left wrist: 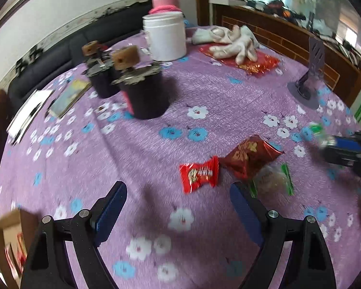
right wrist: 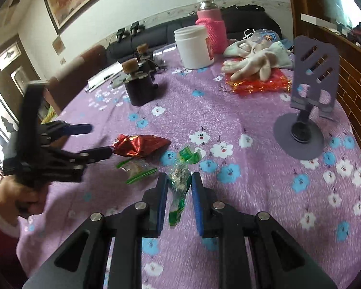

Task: Organize snacks
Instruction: 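Grasp the small red candy with the left gripper while the right grasps the green-wrapped candy, then carry both candies over the cardboard tray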

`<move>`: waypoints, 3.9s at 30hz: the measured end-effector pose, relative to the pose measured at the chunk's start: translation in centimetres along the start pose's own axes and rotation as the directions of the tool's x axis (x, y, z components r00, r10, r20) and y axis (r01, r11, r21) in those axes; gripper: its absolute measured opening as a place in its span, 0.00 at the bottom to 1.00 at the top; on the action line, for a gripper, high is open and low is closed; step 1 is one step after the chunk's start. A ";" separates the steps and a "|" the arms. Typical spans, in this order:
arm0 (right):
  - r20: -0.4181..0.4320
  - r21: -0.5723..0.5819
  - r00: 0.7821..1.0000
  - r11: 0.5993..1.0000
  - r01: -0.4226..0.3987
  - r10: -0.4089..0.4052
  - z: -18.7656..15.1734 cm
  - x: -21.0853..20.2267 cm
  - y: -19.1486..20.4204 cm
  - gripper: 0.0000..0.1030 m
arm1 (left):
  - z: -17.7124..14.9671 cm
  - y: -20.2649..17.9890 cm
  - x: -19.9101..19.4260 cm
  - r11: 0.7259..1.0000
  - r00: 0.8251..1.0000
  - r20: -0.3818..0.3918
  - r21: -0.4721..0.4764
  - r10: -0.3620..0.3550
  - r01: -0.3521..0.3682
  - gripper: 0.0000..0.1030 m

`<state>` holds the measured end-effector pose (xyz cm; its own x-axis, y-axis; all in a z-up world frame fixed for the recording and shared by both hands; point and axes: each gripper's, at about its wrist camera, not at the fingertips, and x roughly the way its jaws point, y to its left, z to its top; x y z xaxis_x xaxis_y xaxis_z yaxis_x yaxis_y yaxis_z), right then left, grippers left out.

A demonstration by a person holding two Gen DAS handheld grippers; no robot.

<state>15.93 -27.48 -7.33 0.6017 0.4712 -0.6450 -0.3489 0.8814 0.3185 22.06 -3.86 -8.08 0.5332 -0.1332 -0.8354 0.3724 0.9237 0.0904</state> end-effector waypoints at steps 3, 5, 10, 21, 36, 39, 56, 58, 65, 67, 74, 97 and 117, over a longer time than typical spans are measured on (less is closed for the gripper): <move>0.017 0.018 1.000 1.000 -0.015 0.015 -0.1 -0.8 -0.1 0.19 | 0.7 0.2 1.3 1.000 1.000 -0.020 -0.003 -0.010 0.010 0.70; 0.025 0.027 1.000 0.999 -0.020 0.019 -0.1 -1.1 -0.1 0.19 | 0.9 0.4 2.2 1.000 0.999 -0.041 -0.015 -0.015 0.014 0.58; 0.030 0.051 0.999 0.998 -0.027 0.026 -0.3 -1.1 -0.2 0.19 | 1.3 0.1 2.1 0.999 0.999 -0.019 -0.041 -0.028 0.027 0.36; 0.027 0.039 0.998 0.997 -0.062 0.061 -0.3 0.0 2.3 0.19 | -0.6 -0.1 0.1 0.993 1.000 0.008 -0.114 -0.019 0.019 0.20; -0.001 -0.053 0.986 0.985 -0.165 0.165 -1.4 0.5 10.1 0.18 | -7.8 2.4 -8.4 0.947 0.993 0.056 -0.311 0.101 -0.079 0.20; -0.010 -0.083 0.983 0.979 -0.186 0.186 -1.6 0.6 12.2 0.18 | -9.4 2.8 -10.1 0.939 0.990 0.061 -0.330 0.126 -0.099 0.20; -0.075 -0.199 0.951 0.930 -0.309 0.300 -2.1 2.3 23.3 0.19 | -17.6 9.3 -16.6 0.847 0.966 0.055 -0.495 0.251 -0.192 0.20; -0.086 -0.215 0.946 0.921 -0.324 0.312 -2.1 2.6 24.8 0.19 | -18.4 10.2 -17.0 0.835 0.964 0.050 -0.512 0.261 -0.200 0.20; -0.115 -0.268 0.936 0.897 -0.351 0.332 -1.8 3.6 28.7 0.19 | -20.6 12.8 -18.2 0.795 0.956 0.039 -0.566 0.289 -0.217 0.20; -0.123 -0.278 0.934 0.892 -0.356 0.334 -1.6 4.0 29.6 0.19 | -21.2 13.6 -18.5 0.785 0.955 0.036 -0.579 0.295 -0.221 0.20; -0.143 -0.300 0.930 0.881 -0.366 0.338 -1.1 5.2 32.1 0.19 | -22.7 15.7 -19.1 0.756 0.951 0.021 -0.612 0.309 -0.232 0.20; -0.210 -0.329 0.921 0.864 -0.382 0.327 -0.7 10.5 36.8 0.19 | -24.9 18.6 -17.7 0.723 0.954 -0.024 -0.647 0.299 -0.243 0.21; -0.230 -0.338 0.920 0.860 -0.382 0.319 0.0 12.8 38.4 0.19 | -25.5 20.2 -16.6 0.710 0.953 -0.051 -0.655 0.299 -0.258 0.21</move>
<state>10.27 12.40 -3.36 0.2772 0.7065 -0.6511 -0.7732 0.5664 0.2854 1.36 26.14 -6.27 0.5803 0.1677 -0.7969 -0.3704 0.9258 -0.0749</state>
